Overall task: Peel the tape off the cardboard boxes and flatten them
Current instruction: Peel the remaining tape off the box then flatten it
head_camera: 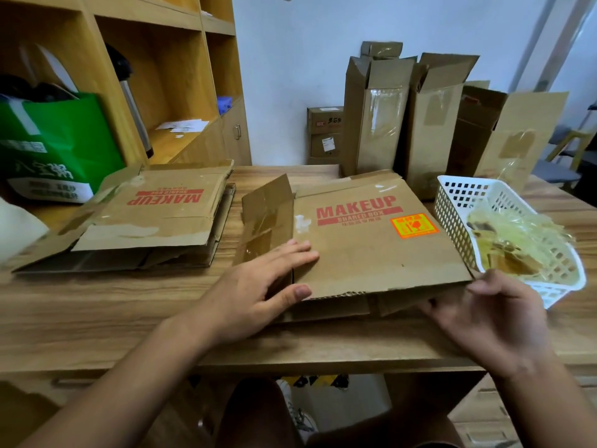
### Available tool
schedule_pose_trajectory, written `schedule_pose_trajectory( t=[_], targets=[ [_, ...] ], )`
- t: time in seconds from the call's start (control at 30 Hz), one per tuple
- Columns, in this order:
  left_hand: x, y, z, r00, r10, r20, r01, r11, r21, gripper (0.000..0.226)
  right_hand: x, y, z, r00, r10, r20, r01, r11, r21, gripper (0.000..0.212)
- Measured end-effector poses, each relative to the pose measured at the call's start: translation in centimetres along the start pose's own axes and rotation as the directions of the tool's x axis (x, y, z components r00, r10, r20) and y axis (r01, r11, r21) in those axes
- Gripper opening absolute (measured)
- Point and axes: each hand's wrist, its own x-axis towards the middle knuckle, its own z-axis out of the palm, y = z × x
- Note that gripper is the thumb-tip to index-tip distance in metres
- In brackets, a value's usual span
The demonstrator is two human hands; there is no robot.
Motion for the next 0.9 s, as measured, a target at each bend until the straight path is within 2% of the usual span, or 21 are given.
schedule_pose_trajectory(
  t=[0.07,0.1,0.17,0.2,0.23,0.27,0.3,0.37,0.43,0.5,0.57,0.67,0.8,0.9],
  targets=[
    [-0.2,0.0,0.0,1.0,-0.006,0.016,0.006,1.0,-0.022,0.063,-0.4,0.3,-0.4,0.999,0.001,0.039,0.0,1.0,-0.02,0.062],
    [-0.4,0.0,-0.1,1.0,-0.013,0.022,0.014,0.999,-0.036,0.063,-0.8,0.5,0.3,1.0,0.016,-0.008,-0.016,0.999,-0.038,0.062],
    [-0.6,-0.3,-0.1,0.998,-0.047,0.041,0.049,0.997,-0.056,0.064,-0.2,1.4,2.3,0.988,0.143,-0.052,-0.144,0.99,-0.002,0.06],
    [-0.6,-0.4,0.0,0.996,-0.072,0.058,0.075,0.996,-0.054,0.063,0.2,1.3,2.7,0.974,0.189,-0.128,-0.197,0.979,-0.05,0.051],
    [-0.6,-0.5,0.1,0.993,-0.093,0.076,0.097,0.994,-0.047,0.06,0.7,1.5,2.9,0.963,0.09,-0.255,-0.153,0.958,-0.241,0.038],
    [-0.6,-0.7,0.3,0.99,-0.106,0.088,0.109,0.993,-0.039,0.054,0.8,1.7,3.6,0.934,-0.024,-0.356,-0.141,0.891,-0.431,0.027],
    [-0.6,-1.0,0.5,0.989,-0.116,0.09,0.119,0.992,-0.032,0.047,0.9,1.6,3.5,0.919,-0.109,-0.38,-0.145,0.801,-0.581,0.023],
    [-0.6,-1.6,0.8,0.99,-0.13,0.057,0.133,0.99,-0.038,0.044,1.2,1.8,3.0,0.923,-0.215,-0.32,-0.134,0.599,-0.789,0.034],
    [-0.6,-2.0,1.1,0.991,-0.129,-0.022,0.128,0.991,-0.049,0.045,1.5,1.8,2.6,0.933,-0.257,-0.251,-0.129,0.411,-0.902,0.032],
    [-0.6,-2.0,1.3,0.984,-0.147,-0.104,0.144,0.989,-0.032,0.042,1.7,1.9,2.6,0.951,-0.233,-0.202,-0.137,0.265,-0.954,0.031],
    [-0.7,-1.7,1.4,0.969,-0.209,-0.13,0.215,0.976,0.039,0.042,2.1,2.0,2.4,0.963,-0.204,-0.176,-0.14,0.178,-0.974,0.033],
    [-1.0,-1.9,1.5,0.924,-0.372,-0.086,0.381,0.917,0.121,0.052,2.7,2.1,2.3,0.963,-0.178,-0.203,-0.182,0.126,-0.975,0.031],
    [-1.3,-2.3,1.5,0.877,-0.466,-0.117,0.478,0.871,0.113,0.054,3.9,2.3,2.6,0.943,-0.215,-0.254,-0.249,0.053,-0.967,0.008],
    [-1.4,-1.9,1.3,0.869,-0.478,-0.127,0.484,0.875,0.024,0.052,4.7,2.2,3.6,0.93,-0.222,-0.293,-0.295,0.021,-0.955,0.029]
  ],
)
